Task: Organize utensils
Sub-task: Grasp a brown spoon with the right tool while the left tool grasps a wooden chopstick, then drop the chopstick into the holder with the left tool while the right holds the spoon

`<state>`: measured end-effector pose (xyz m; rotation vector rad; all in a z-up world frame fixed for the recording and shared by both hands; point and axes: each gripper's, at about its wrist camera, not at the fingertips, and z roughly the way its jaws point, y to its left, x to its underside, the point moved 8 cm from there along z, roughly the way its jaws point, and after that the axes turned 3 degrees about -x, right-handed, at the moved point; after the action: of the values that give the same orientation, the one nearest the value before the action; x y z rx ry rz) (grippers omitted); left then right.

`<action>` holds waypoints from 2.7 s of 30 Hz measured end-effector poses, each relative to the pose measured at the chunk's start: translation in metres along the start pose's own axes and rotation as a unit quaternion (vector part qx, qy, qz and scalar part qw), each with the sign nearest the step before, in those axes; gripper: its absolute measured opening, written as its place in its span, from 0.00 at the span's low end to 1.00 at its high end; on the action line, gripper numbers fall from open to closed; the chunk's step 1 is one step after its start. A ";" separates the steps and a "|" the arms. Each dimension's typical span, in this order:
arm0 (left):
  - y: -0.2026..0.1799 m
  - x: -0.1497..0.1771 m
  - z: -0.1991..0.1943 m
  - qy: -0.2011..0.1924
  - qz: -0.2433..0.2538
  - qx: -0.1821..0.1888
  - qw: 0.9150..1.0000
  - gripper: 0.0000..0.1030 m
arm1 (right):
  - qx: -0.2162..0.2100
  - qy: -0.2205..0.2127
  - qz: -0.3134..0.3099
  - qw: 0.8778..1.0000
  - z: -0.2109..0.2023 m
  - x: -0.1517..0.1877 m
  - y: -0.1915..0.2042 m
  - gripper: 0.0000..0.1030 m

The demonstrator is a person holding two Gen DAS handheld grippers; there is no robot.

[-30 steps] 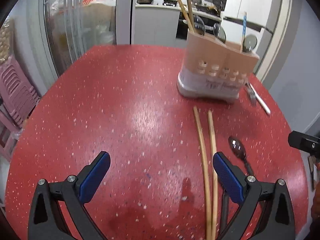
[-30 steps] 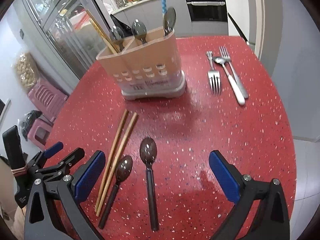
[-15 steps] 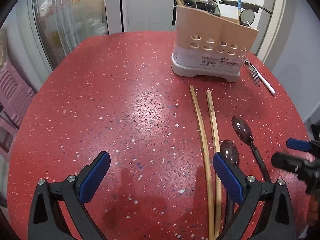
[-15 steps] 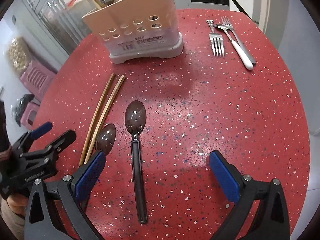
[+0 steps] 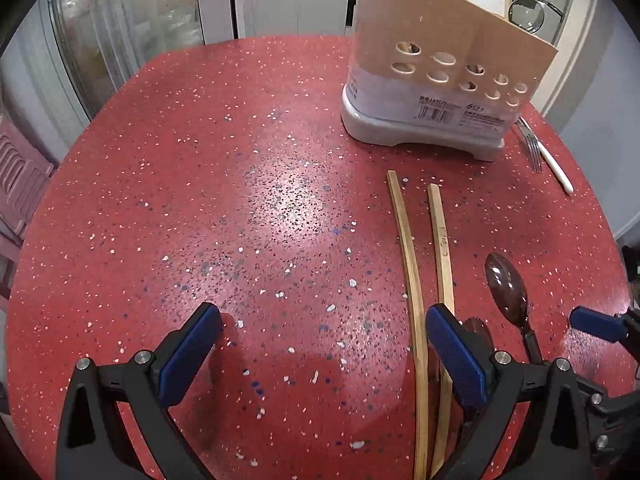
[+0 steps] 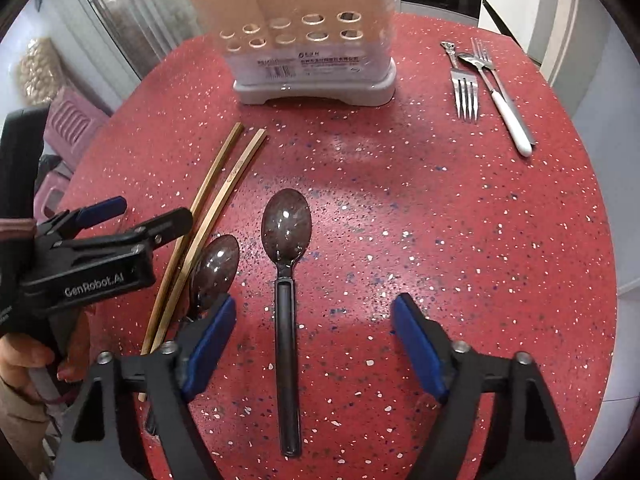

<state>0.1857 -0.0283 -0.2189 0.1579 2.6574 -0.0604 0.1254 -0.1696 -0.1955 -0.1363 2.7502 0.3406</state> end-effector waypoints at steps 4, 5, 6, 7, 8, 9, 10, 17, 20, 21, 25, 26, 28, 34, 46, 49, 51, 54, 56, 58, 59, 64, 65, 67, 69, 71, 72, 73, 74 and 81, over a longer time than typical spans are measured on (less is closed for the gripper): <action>-0.001 -0.006 0.004 0.001 0.000 0.002 1.000 1.00 | 0.006 0.003 -0.010 1.000 0.003 -0.001 0.005 0.75; -0.001 -0.008 0.005 0.002 0.001 0.002 1.000 1.00 | 0.006 0.005 -0.014 1.000 0.004 -0.002 0.007 0.75; -0.001 -0.009 0.006 0.002 0.003 0.000 1.000 1.00 | 0.007 0.005 -0.016 1.000 0.005 -0.003 0.008 0.75; -0.001 -0.009 0.007 0.003 0.005 -0.003 1.000 1.00 | 0.010 0.006 -0.021 1.000 0.006 -0.005 0.010 0.75; -0.003 -0.008 0.006 0.003 0.007 -0.005 1.000 1.00 | 0.013 0.006 -0.025 1.000 0.007 -0.006 0.012 0.74; -0.003 -0.009 0.007 0.003 0.010 -0.008 1.000 1.00 | 0.018 0.008 -0.030 0.999 0.008 -0.007 0.015 0.72; -0.003 -0.008 0.008 0.004 0.011 -0.010 1.000 1.00 | 0.021 0.010 -0.033 0.999 0.010 -0.008 0.016 0.71; -0.004 -0.017 0.014 0.008 0.017 -0.012 1.000 1.00 | 0.065 0.022 -0.067 0.995 0.016 -0.013 0.019 0.59; -0.005 -0.022 0.016 0.012 0.022 -0.011 1.000 1.00 | 0.060 0.031 -0.071 0.995 0.016 -0.015 0.021 0.57; -0.007 -0.024 0.017 0.013 0.023 -0.010 1.000 1.00 | 0.060 0.034 -0.074 0.995 0.016 -0.015 0.021 0.56; -0.015 -0.028 0.015 0.014 0.035 -0.005 0.999 1.00 | 0.058 0.040 -0.081 0.994 0.018 -0.016 0.024 0.54; -0.017 -0.029 0.014 0.013 0.037 -0.004 0.999 1.00 | 0.058 0.041 -0.082 0.994 0.018 -0.016 0.024 0.49; -0.020 -0.028 0.013 0.014 0.039 -0.004 0.999 1.00 | 0.056 0.042 -0.086 0.994 0.017 -0.016 0.028 0.38; -0.030 -0.026 0.008 0.019 0.049 -0.001 0.999 0.97 | 0.037 0.046 -0.081 0.995 0.014 -0.017 0.028 0.12; -0.057 -0.027 0.003 0.049 0.083 0.012 0.995 0.76 | 0.002 0.024 -0.050 0.998 -0.004 -0.021 -0.001 0.12; -0.062 -0.028 0.002 0.060 0.098 0.017 0.993 0.67 | -0.005 0.015 -0.045 0.999 -0.011 -0.022 -0.006 0.12; -0.066 -0.027 0.001 0.064 0.105 0.023 0.992 0.58 | -0.007 0.009 -0.043 0.999 -0.014 -0.024 -0.008 0.12; -0.072 -0.026 -0.001 0.063 0.117 0.025 0.991 0.35 | -0.013 0.000 -0.040 0.999 -0.022 -0.026 -0.012 0.12; -0.072 -0.024 -0.002 0.059 0.119 0.024 0.991 0.29 | -0.015 -0.004 -0.039 0.999 -0.025 -0.026 -0.012 0.12; -0.070 -0.023 -0.003 0.048 0.113 0.023 0.992 0.29 | -0.019 -0.008 -0.037 0.999 -0.029 -0.027 -0.010 0.12; -0.068 -0.023 -0.004 0.041 0.107 0.022 0.993 0.29 | -0.021 -0.012 -0.036 0.999 -0.031 -0.028 -0.011 0.12; -0.054 -0.019 -0.022 -0.005 0.071 0.022 0.997 0.29 | -0.031 -0.026 -0.031 0.999 -0.038 -0.030 -0.013 0.12; -0.050 -0.020 -0.027 -0.016 0.062 0.023 0.998 0.29 | -0.033 -0.029 -0.030 0.999 -0.039 -0.031 -0.014 0.12; -0.042 -0.023 -0.040 -0.040 0.038 0.028 0.998 0.29 | -0.038 -0.037 -0.028 0.998 -0.042 -0.034 -0.014 0.12; -0.036 -0.026 -0.052 -0.062 0.019 0.031 0.997 0.29 | -0.043 -0.046 -0.026 0.998 -0.046 -0.036 -0.014 0.12; -0.033 -0.026 -0.067 -0.087 0.007 0.029 0.996 0.29 | -0.050 -0.058 -0.023 0.997 -0.053 -0.040 -0.014 0.12; -0.029 -0.031 -0.072 -0.098 0.003 0.030 0.995 0.29 | -0.052 -0.062 -0.021 0.996 -0.055 -0.040 -0.012 0.12; -0.028 -0.032 -0.080 -0.110 -0.001 0.030 0.993 0.29 | -0.056 -0.069 -0.019 0.996 -0.059 -0.043 -0.012 0.12; -0.027 -0.035 -0.087 -0.121 -0.004 0.032 0.992 0.29 | -0.061 -0.077 -0.016 0.995 -0.062 -0.046 -0.012 0.12; -0.024 -0.063 -0.130 -0.174 -0.024 0.053 0.983 0.29 | -0.082 -0.116 -0.012 0.990 -0.090 -0.069 -0.010 0.12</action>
<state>0.1789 -0.0497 -0.0744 0.1057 2.3098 -0.2243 0.1602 -0.1985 -0.0903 -0.1618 2.4865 0.5412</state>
